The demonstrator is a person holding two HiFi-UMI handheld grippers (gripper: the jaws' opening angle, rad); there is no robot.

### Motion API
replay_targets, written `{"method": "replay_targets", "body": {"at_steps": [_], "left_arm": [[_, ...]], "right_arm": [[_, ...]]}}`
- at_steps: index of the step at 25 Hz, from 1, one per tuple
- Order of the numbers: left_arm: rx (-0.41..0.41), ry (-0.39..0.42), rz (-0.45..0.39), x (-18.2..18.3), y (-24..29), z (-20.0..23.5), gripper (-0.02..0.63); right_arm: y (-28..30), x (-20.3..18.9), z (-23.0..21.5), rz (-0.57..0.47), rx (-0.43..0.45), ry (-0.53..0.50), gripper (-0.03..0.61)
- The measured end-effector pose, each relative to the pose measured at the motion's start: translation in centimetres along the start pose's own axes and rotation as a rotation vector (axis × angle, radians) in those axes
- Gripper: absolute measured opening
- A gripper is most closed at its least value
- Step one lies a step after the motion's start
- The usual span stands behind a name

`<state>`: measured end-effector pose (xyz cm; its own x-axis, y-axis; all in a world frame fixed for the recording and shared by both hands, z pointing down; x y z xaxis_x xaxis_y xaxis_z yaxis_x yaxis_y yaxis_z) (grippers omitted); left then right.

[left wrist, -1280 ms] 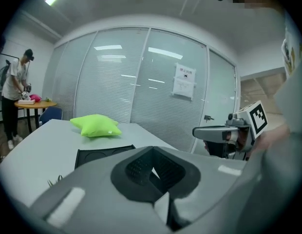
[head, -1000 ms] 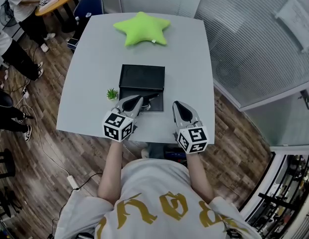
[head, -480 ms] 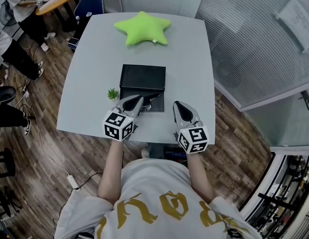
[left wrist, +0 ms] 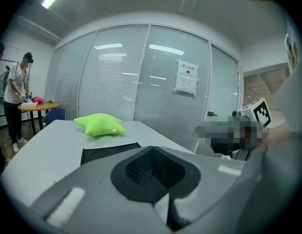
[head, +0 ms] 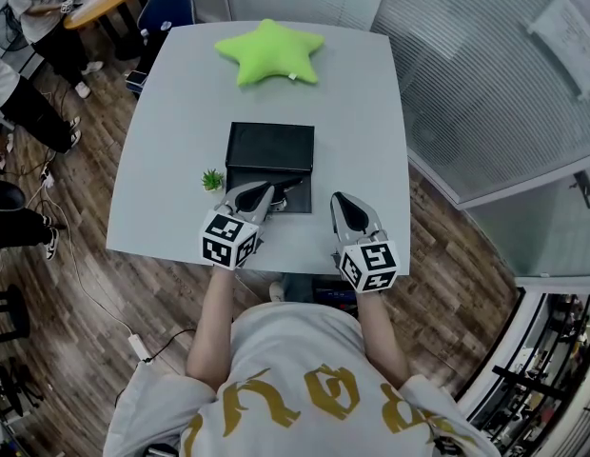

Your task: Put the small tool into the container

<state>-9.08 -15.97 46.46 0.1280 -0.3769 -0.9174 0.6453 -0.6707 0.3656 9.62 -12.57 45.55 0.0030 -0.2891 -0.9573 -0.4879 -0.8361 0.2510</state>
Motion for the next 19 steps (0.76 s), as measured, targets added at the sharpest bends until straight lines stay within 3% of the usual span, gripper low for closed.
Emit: {"method": "replay_targets", "body": {"at_steps": [19], "left_arm": [[-0.019, -0.018, 0.019, -0.60, 0.81, 0.37, 0.000]], "right_arm": [[0.48, -0.30, -0.48, 0.006, -0.008, 0.001, 0.023]]}}
Point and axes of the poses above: the fingertips, and each gripper's own axes: y forward along the fingers, z to its left, x out of its top, the point moved 5 cm from there along -y, backward along the fingers, and after that the axes turned 1 degree about -z, right-handed, at the moved point
